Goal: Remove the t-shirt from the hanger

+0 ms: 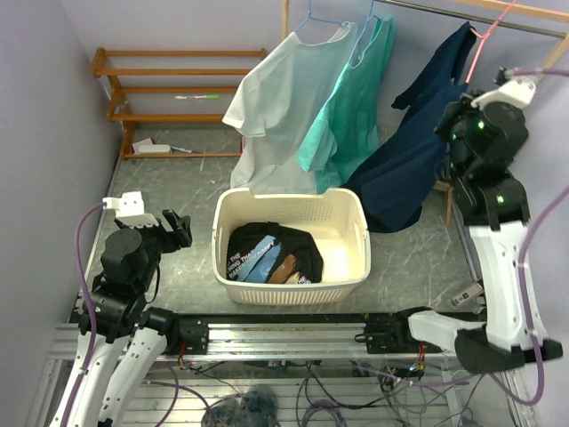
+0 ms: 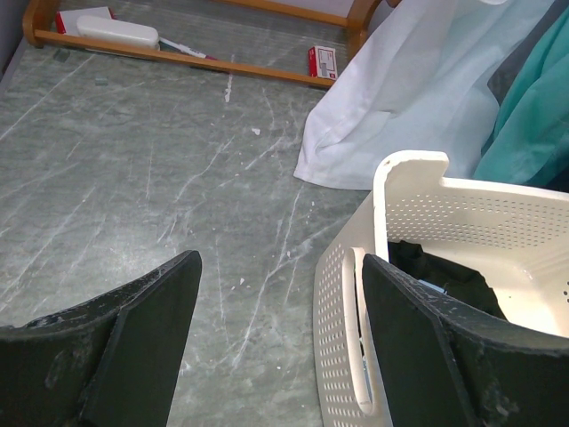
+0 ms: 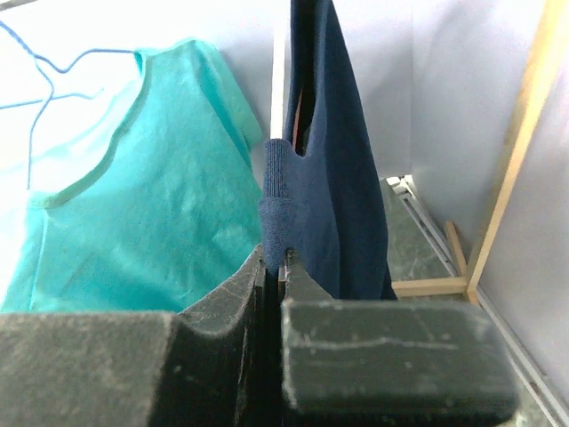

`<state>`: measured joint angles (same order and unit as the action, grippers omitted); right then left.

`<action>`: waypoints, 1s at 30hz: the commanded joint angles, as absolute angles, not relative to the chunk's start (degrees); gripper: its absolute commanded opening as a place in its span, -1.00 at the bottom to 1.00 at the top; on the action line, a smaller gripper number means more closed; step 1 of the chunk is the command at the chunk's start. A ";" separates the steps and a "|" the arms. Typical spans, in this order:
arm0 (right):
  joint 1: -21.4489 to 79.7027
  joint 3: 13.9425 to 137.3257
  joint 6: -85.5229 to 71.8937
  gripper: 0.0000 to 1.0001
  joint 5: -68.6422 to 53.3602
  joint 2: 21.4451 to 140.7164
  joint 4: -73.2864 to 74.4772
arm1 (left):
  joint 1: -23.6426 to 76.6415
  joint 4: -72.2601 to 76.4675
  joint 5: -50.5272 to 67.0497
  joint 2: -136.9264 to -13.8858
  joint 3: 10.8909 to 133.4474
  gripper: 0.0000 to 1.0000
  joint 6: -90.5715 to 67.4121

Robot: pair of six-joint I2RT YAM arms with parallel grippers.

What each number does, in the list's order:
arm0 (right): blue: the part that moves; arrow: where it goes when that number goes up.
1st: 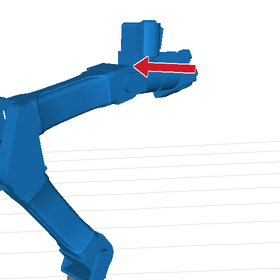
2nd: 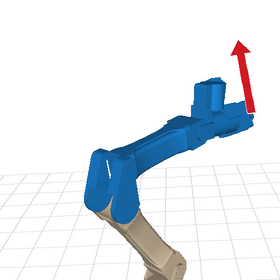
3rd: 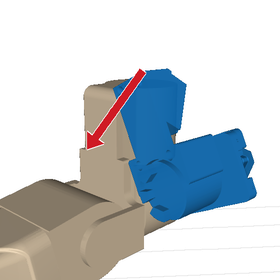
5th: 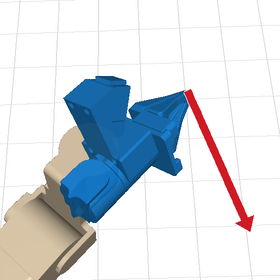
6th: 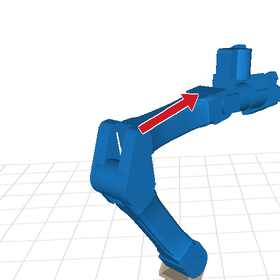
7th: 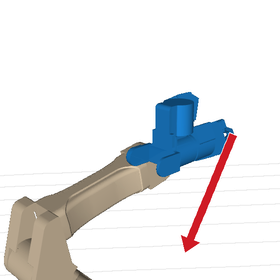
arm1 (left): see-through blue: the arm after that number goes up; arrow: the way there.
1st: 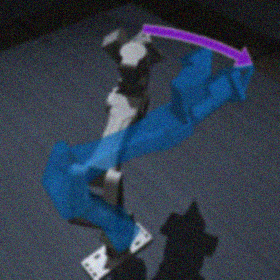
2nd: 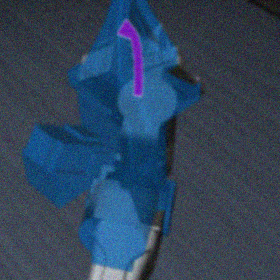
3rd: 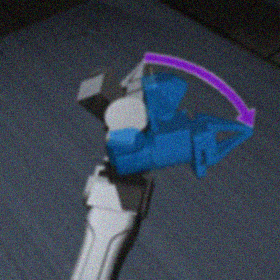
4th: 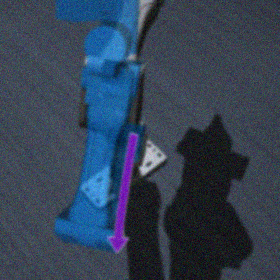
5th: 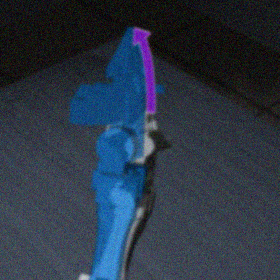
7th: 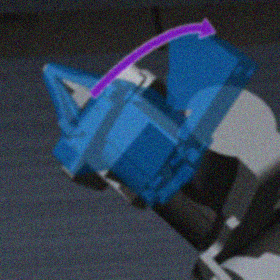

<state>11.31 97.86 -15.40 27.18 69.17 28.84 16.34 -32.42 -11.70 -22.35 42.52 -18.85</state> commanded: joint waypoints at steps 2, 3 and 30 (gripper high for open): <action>11.24 92.86 -18.20 -1.00 25.30 58.58 24.96 | 16.79 -32.29 -11.13 -23.02 43.90 0.69 -19.05; 11.20 92.28 -18.72 -1.00 24.62 57.52 25.95 | 16.79 -32.38 -11.42 -23.08 43.94 0.70 -19.19; 11.17 119.75 -24.46 -1.00 -17.15 65.61 9.62 | 16.85 -32.70 -10.88 -23.71 44.38 0.72 -19.34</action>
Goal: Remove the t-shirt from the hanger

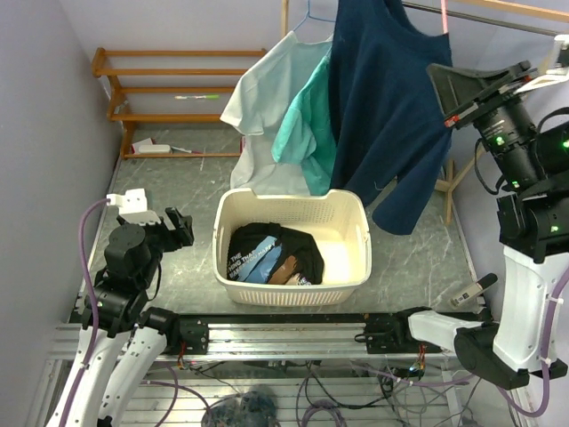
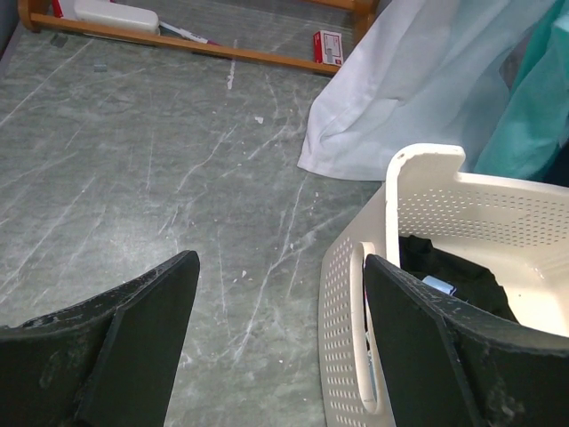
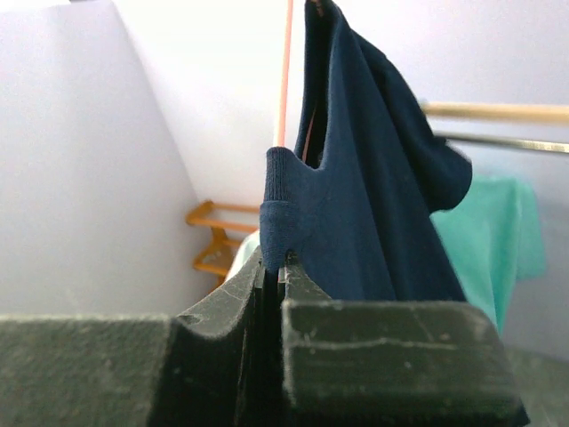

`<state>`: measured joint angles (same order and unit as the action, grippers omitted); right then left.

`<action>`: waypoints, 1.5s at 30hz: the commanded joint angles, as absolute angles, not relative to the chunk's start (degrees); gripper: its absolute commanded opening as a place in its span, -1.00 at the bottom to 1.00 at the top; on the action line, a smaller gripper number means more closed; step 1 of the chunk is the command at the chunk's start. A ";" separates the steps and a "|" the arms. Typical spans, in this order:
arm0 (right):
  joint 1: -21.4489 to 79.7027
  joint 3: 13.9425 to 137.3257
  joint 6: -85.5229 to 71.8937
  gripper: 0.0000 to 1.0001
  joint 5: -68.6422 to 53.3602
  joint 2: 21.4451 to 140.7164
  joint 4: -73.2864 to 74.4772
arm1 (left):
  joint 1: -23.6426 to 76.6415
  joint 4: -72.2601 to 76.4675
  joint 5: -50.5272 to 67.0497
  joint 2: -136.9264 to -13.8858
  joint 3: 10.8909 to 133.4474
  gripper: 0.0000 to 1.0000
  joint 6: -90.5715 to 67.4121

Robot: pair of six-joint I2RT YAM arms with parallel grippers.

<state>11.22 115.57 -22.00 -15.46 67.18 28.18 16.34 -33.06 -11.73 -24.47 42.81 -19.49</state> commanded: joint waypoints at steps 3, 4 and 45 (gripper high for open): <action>11.20 122.52 -25.03 -1.00 -16.73 67.05 7.00 | 16.87 -32.65 -10.87 -23.75 44.38 0.72 -19.34; 11.21 123.61 -25.28 -1.00 -16.79 67.71 6.14 | 16.87 -32.69 -10.86 -23.79 44.38 0.72 -19.34; 11.20 84.09 -20.31 -1.00 -45.04 45.05 23.67 | 16.87 -21.15 15.26 -20.32 57.00 0.84 -15.75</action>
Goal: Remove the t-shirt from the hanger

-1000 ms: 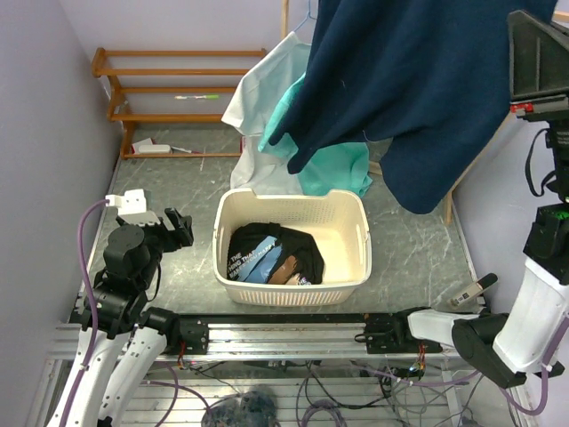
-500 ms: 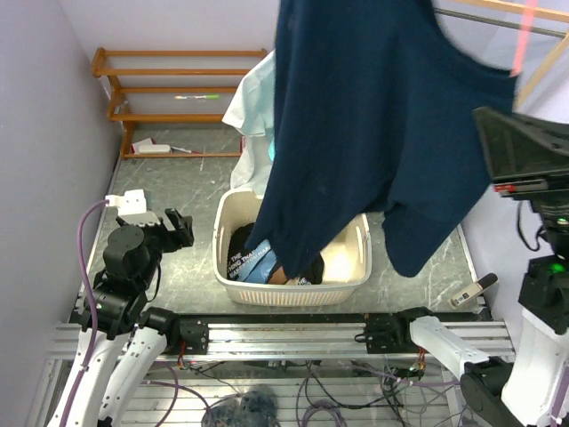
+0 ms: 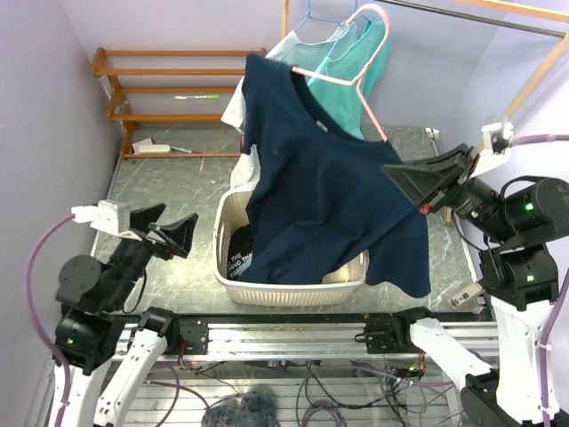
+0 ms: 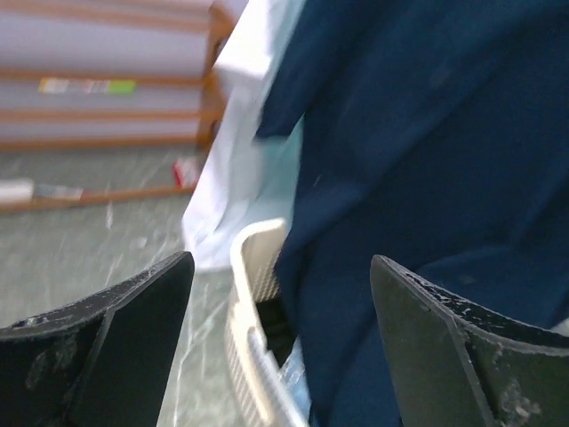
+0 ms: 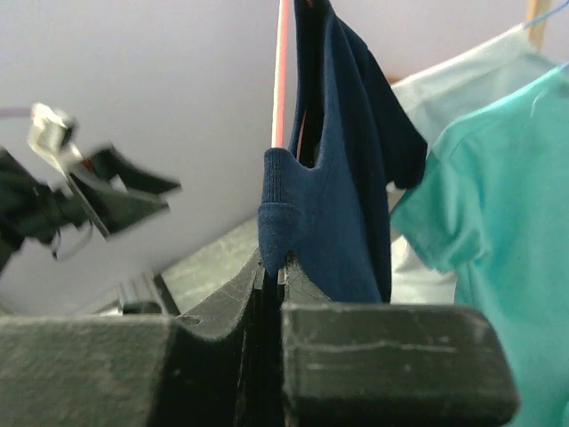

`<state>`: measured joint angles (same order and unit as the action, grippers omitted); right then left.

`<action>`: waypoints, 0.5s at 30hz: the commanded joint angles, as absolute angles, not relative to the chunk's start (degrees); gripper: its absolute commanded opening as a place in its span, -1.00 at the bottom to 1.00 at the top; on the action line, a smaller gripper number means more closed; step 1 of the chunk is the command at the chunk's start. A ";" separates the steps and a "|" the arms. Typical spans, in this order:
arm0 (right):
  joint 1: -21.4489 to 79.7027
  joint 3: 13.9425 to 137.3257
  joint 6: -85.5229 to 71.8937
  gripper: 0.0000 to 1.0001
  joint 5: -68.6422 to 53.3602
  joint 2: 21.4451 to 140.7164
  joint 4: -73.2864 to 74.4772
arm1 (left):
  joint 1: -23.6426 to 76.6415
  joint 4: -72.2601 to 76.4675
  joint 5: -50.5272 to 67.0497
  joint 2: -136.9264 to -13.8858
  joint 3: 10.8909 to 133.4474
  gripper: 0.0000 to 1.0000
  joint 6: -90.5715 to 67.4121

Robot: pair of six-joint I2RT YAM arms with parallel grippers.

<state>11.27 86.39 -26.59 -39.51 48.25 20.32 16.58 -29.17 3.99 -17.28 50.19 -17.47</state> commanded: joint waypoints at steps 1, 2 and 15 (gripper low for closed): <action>11.21 83.43 -19.44 -1.00 -46.91 44.69 24.97 | 16.87 -19.52 17.29 -22.12 58.56 0.85 -15.55; 11.18 82.93 -18.73 -1.00 -48.75 44.53 26.41 | 16.87 -17.93 19.43 -23.99 60.02 0.86 -15.27; 11.24 77.53 -17.75 -1.00 -60.76 44.49 29.09 | 16.87 14.39 52.83 -50.90 77.04 0.86 -32.52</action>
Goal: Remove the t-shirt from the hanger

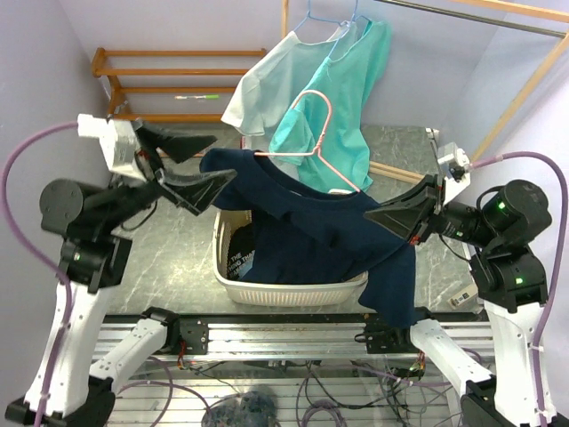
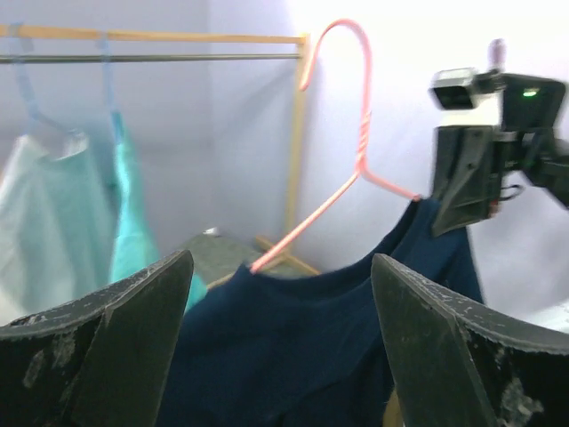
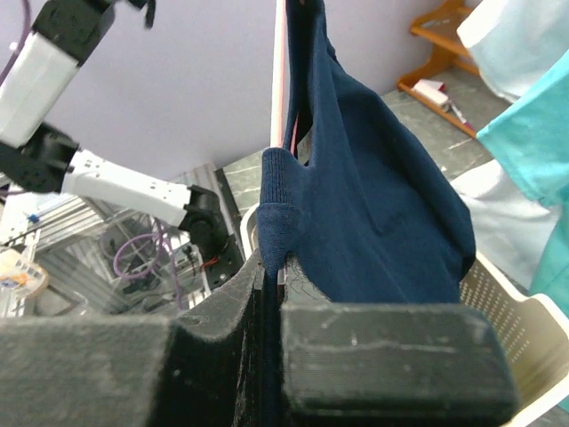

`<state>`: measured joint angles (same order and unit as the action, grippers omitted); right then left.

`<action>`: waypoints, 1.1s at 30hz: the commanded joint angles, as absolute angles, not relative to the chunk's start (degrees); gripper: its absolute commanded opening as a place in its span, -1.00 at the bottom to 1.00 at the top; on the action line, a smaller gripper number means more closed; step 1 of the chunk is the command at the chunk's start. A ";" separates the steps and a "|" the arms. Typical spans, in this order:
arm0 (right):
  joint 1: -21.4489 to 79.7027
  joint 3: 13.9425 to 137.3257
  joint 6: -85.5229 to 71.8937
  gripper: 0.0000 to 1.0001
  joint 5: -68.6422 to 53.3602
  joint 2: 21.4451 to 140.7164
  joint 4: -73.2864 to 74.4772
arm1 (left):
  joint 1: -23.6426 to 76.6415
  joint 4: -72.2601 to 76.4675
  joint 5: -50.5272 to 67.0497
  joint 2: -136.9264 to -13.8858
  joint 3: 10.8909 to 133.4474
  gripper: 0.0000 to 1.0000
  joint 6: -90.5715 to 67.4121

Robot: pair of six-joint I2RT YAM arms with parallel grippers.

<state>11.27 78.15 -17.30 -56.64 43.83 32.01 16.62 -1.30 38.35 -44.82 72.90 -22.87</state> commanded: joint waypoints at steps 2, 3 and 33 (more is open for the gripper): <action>11.22 77.84 -17.66 -1.00 -61.18 45.45 28.63 | 16.87 16.68 54.80 -54.87 79.68 0.85 -35.03; 11.20 77.80 -17.92 -1.00 -61.17 45.78 28.02 | 16.85 17.93 55.59 -56.45 80.13 0.85 -36.03; 11.24 77.55 -28.02 -1.00 -71.10 53.97 13.08 | 32.55 -15.44 48.15 -75.64 100.05 -0.34 -5.72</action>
